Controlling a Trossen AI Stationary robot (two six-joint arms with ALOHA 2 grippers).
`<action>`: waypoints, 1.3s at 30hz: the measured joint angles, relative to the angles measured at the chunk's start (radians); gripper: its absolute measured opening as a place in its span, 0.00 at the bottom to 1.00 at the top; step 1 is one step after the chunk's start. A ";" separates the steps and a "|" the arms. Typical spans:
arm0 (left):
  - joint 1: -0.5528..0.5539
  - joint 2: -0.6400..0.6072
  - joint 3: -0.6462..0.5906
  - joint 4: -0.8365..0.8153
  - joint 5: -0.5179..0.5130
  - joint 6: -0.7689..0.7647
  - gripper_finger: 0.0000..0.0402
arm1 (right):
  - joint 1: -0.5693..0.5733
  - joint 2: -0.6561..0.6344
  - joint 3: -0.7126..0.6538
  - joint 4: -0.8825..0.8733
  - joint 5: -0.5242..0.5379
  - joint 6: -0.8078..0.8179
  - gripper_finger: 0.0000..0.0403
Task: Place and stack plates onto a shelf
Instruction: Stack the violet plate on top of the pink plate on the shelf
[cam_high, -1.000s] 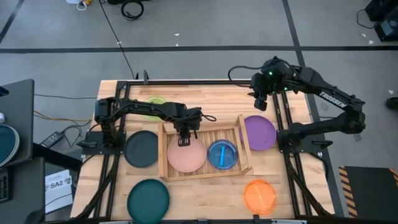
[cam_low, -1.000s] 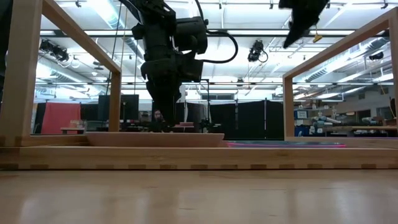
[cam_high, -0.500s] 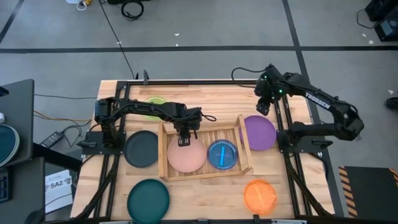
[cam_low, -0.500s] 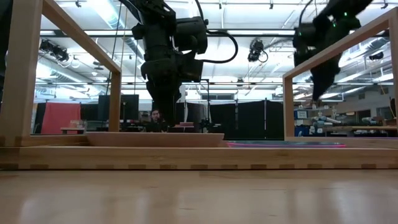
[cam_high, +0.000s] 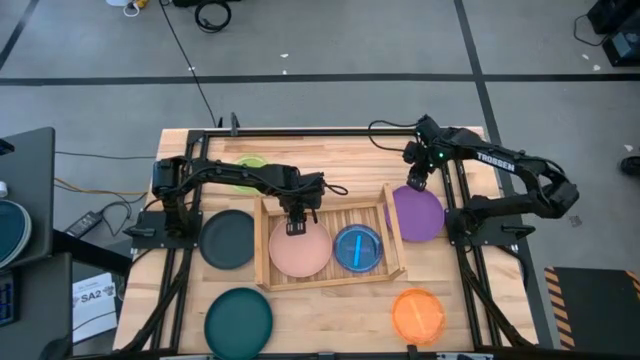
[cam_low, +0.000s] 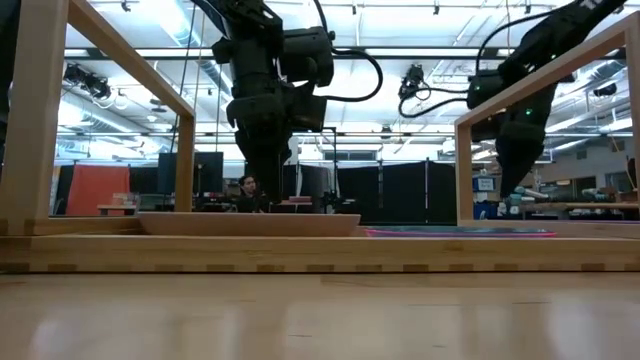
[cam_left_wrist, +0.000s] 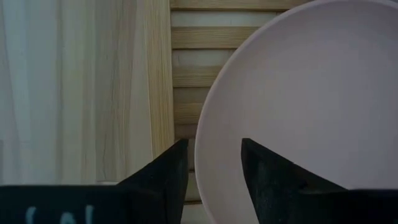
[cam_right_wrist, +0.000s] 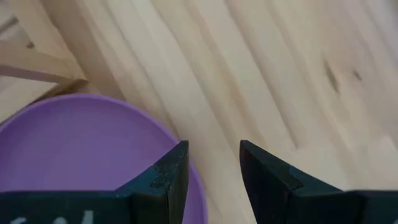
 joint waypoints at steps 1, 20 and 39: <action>0.000 0.000 0.000 0.000 0.000 0.000 0.38 | 0.003 0.019 0.000 0.005 -0.005 -0.008 0.37; 0.000 0.000 0.000 0.000 0.000 0.000 0.38 | 0.044 0.259 0.000 0.014 0.024 -0.112 0.37; 0.001 0.000 0.000 0.000 0.000 -0.003 0.38 | 0.044 0.285 0.003 -0.009 0.000 -0.130 0.04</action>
